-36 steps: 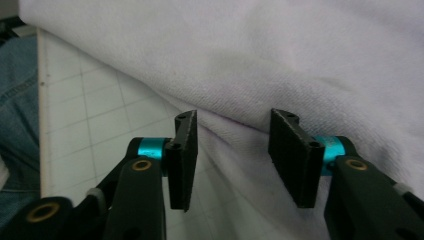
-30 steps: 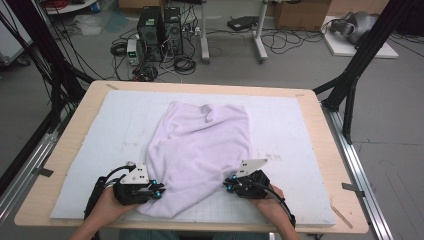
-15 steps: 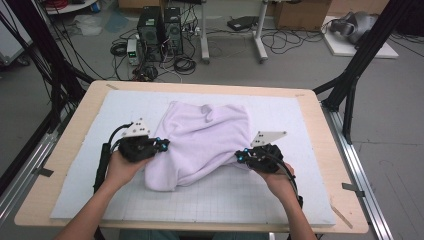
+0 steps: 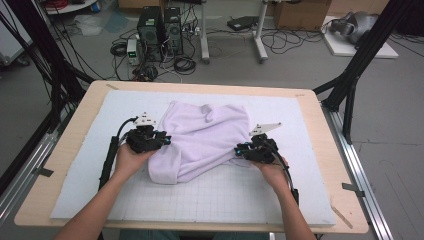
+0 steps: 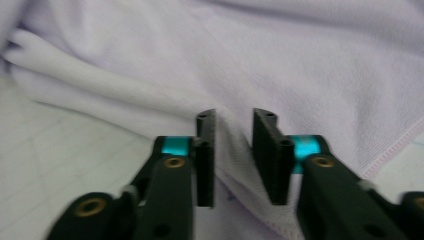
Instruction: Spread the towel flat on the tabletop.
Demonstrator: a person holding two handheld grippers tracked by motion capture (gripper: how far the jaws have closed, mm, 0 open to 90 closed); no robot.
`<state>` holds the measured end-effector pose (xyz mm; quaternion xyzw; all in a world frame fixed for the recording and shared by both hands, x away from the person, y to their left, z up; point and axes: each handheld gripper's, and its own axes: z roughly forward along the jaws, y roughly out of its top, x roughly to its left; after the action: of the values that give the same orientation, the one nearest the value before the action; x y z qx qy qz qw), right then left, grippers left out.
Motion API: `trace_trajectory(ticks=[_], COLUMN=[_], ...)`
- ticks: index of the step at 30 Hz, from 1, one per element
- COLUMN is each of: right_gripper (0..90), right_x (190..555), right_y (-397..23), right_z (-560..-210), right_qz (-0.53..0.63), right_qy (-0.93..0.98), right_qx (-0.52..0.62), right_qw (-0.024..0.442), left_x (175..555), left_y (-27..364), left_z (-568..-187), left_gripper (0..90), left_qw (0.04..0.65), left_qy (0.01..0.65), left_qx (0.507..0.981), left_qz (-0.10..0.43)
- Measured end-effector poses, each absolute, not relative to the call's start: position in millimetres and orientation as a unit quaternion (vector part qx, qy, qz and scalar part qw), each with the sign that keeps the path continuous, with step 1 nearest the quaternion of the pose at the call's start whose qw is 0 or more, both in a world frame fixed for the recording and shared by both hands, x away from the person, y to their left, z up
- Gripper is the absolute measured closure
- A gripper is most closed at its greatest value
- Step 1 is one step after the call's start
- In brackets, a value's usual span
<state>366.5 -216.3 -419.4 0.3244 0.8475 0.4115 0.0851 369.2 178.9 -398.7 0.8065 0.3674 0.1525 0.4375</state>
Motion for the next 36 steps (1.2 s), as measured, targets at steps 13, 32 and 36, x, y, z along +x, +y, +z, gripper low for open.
trace_trajectory(ticks=[13,32,36], right_gripper=[58.8,87.1,88.4], right_x=[316.1,331.3,328.5], right_y=[-185.3,-127.8,-132.3], right_z=[-410.5,-442.7,-438.6], right_qz=[0.43,0.377,0.385], right_qy=[0.862,0.884,0.884], right_qx=[0.251,0.252,0.245], right_qw=[0.096,0.111,0.104], left_x=[304.5,296.4,291.9], left_y=[186.6,176.0,177.9], left_z=[-382.7,-432.1,-424.6], left_gripper=[49.0,87.9,88.5], left_qw=[0.446,0.379,0.388], left_qy=[0.311,0.303,0.305], left_qx=[0.827,0.864,0.858], left_qz=[0.142,0.134,0.142])
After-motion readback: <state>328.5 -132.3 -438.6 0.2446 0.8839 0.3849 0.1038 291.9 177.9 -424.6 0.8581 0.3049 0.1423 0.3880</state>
